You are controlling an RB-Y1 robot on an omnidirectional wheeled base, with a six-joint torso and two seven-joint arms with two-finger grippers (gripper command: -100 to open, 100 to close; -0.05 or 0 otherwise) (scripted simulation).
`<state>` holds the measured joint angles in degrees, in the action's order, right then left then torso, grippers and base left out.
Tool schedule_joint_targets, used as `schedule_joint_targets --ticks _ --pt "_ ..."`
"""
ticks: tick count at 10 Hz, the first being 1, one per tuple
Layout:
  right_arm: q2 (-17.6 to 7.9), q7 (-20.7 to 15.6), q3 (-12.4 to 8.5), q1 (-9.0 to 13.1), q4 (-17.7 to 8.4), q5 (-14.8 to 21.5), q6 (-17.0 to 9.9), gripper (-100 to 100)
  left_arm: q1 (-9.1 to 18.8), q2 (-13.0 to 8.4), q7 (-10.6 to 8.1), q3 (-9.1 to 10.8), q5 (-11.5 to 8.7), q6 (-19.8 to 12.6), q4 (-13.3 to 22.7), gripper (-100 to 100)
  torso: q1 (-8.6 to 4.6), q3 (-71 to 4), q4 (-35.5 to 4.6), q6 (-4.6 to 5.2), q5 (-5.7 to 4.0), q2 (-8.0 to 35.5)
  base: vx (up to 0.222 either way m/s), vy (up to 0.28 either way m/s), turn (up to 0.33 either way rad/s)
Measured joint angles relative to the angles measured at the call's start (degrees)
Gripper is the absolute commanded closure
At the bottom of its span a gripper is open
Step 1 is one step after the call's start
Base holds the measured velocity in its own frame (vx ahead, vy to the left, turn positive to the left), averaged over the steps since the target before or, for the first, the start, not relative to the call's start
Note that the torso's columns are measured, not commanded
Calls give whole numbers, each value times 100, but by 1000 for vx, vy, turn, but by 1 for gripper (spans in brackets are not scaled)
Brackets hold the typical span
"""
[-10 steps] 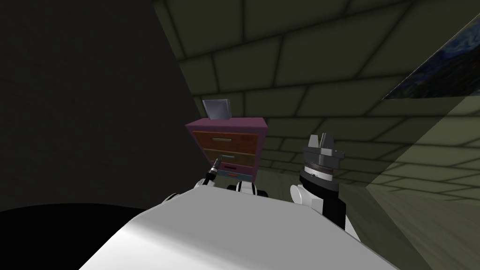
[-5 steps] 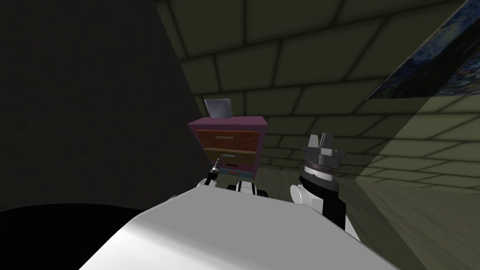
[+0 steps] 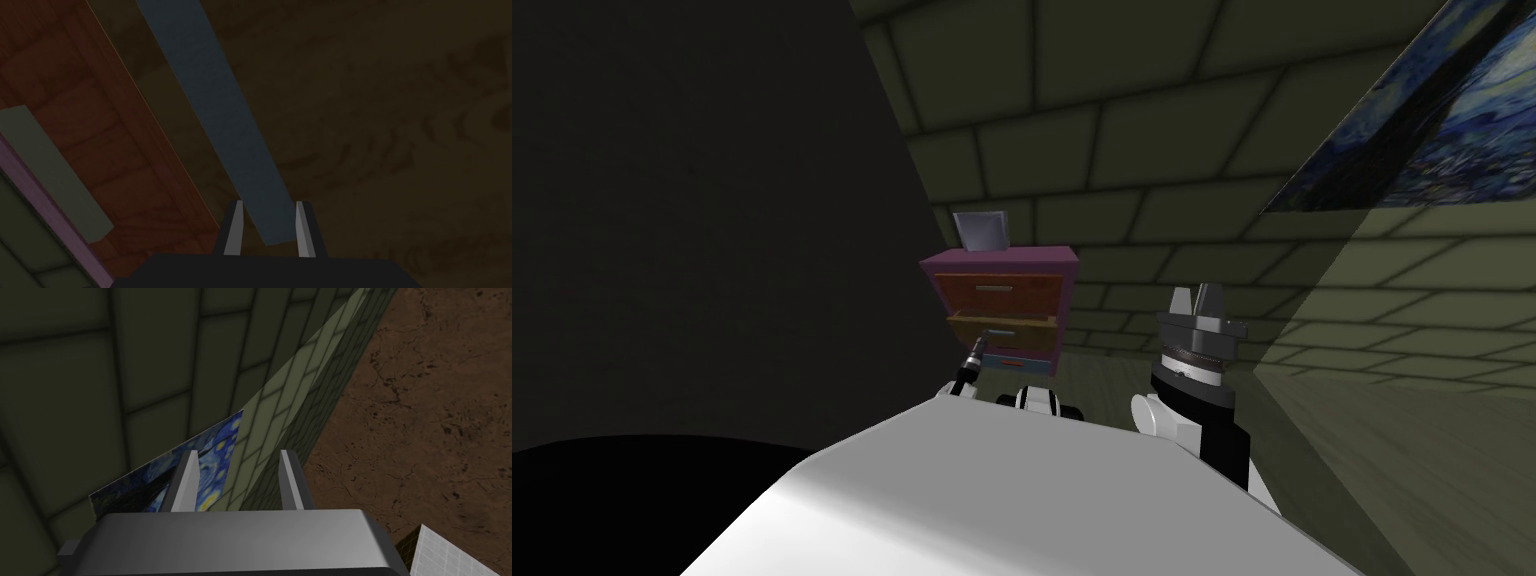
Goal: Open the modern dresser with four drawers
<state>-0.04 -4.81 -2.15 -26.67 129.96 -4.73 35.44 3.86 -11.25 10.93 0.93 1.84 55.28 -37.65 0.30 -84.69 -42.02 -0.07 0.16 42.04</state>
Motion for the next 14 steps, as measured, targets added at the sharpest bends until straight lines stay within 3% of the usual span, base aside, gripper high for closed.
schedule_joint_targets --ticks 2,6,7,14 --pt "0 0 0 0 0 0 0 0 -91 81 110 13 -42 -186 -229 100 -3 2 3 -4 1 2 -81 29 -45" --pt "1 0 1 1 0 0 0 0 -72 68 87 -13 -31 -178 -253 100 -12 15 -3 -5 -2 23 -165 -15 32" --pt "1 0 1 1 0 0 0 0 -57 67 84 -15 -29 -155 -196 -100 -5 8 0 -3 0 12 -170 -16 5" --pt "1 0 0 0 0 0 0 0 568 -220 -159 21 -55 -945 -370 -100 -29 22 -31 8 -16 40 -67 -21 -3"
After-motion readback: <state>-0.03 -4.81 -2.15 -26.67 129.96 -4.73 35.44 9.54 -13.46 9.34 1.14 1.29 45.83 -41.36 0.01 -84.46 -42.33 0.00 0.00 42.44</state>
